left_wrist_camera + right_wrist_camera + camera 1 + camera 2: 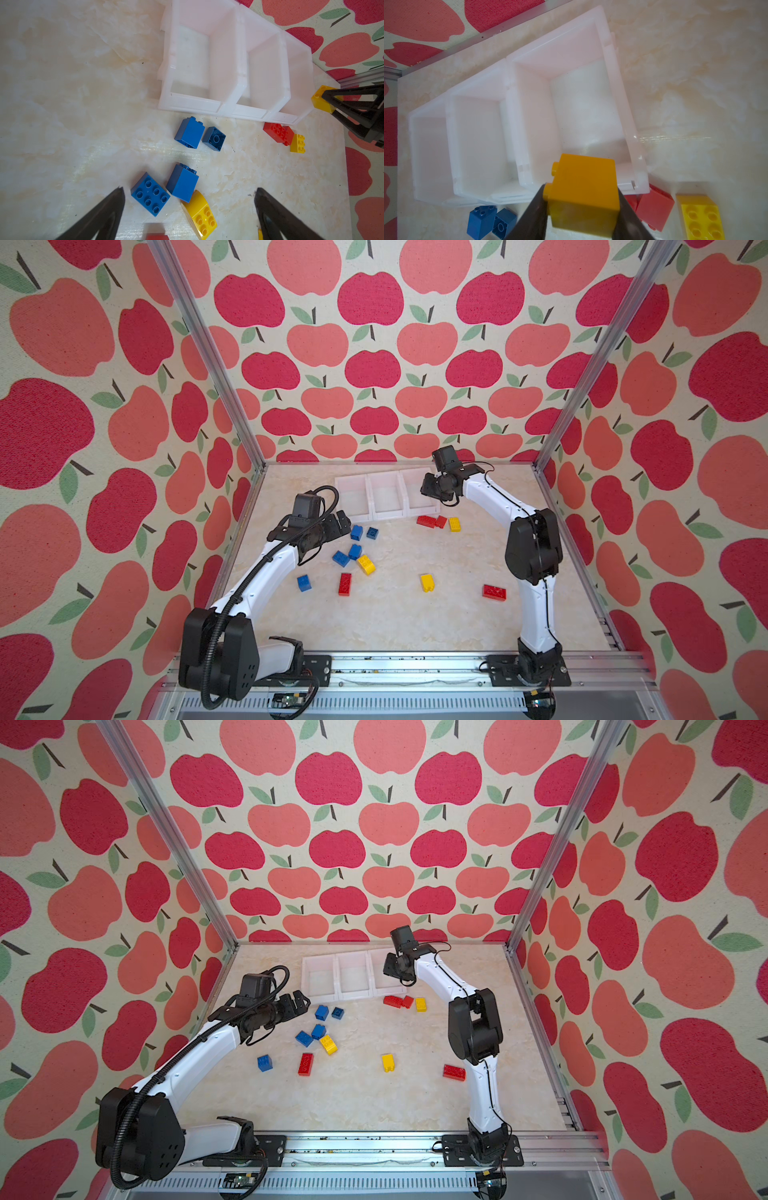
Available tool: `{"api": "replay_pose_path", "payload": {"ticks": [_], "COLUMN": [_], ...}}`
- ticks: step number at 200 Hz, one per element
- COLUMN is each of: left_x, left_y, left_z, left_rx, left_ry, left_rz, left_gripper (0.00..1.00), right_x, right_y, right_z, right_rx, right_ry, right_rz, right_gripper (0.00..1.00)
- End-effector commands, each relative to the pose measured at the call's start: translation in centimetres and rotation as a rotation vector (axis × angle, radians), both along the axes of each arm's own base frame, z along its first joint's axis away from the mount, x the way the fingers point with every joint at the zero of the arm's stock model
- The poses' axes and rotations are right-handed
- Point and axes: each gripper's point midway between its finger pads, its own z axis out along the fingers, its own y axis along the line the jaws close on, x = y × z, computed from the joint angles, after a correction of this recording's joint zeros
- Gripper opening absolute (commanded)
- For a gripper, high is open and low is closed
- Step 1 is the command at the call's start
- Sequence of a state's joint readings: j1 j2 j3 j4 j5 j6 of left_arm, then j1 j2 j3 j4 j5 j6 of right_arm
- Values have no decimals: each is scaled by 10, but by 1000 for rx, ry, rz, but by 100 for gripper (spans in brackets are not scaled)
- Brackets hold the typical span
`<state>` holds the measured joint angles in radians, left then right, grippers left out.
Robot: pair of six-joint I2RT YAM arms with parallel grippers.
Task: Sort the legos into containers by color
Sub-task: Place the lego in the container, then pick up the lego from the middle-left of the table.
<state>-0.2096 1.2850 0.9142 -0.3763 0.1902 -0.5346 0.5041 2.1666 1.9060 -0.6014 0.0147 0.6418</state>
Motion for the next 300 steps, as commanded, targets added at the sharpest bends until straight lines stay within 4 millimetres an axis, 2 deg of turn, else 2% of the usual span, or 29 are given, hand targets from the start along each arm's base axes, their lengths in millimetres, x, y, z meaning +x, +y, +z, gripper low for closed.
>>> {"api": "replay_pose_path", "payload": {"ticks": [1, 30, 78, 118, 159, 192, 227, 273, 300], "left_x": [-4, -5, -9, -11, -17, -26, -31, -35, -36], "left_y": [7, 8, 11, 12, 13, 13, 4, 2, 5], "left_z": [0, 1, -2, -4, -9, -14, -29, -56, -67], "left_rx": [5, 9, 16, 19, 43, 59, 15, -21, -23], "left_ry": [3, 1, 11, 24, 74, 158, 270, 414, 448], "left_rz": [33, 36, 47, 51, 57, 104, 197, 343, 406], "left_gripper": [100, 100, 100, 100, 100, 99, 88, 78, 75], "right_x": [8, 15, 16, 13, 2, -20, -54, -106, -138], "right_y": [14, 24, 28, 29, 28, 21, 7, -17, -34], "right_z": [1, -6, -14, -7, 9, 29, 42, 52, 44], "right_rx": [7, 5, 3, 3, -8, -25, -29, -30, -34], "right_ry": [-10, 6, 23, 14, -9, -25, -22, 8, 53], "right_rz": [42, 62, 77, 91, 112, 138, 158, 166, 170], "right_gripper": [36, 40, 65, 69, 71, 73, 76, 79, 80]}}
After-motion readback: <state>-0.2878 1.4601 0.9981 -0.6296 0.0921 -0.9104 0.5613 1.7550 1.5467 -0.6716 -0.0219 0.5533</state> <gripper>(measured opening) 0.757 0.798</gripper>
